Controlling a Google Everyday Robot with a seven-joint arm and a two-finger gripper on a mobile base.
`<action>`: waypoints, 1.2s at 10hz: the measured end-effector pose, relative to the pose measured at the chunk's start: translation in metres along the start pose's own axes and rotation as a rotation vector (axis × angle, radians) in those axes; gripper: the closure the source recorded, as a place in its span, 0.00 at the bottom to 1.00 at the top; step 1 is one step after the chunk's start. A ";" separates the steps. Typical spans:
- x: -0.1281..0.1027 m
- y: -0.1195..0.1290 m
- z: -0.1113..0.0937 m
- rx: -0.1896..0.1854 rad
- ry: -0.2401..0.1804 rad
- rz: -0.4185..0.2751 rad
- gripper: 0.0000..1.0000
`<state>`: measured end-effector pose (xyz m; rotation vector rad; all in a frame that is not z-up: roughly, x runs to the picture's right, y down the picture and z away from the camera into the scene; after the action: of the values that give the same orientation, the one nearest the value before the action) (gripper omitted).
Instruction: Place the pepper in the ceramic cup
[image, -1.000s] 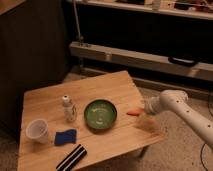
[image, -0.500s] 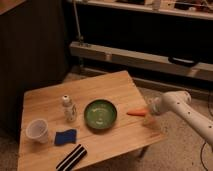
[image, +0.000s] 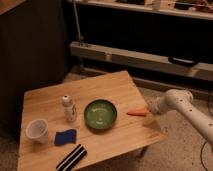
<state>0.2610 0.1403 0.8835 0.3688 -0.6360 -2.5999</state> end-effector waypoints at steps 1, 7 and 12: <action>0.002 -0.001 -0.001 0.006 0.005 -0.003 0.20; 0.011 -0.015 0.014 0.069 0.036 -0.037 0.51; 0.034 -0.013 0.001 0.065 0.057 -0.090 0.55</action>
<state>0.2269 0.1355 0.8733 0.5019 -0.7004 -2.6480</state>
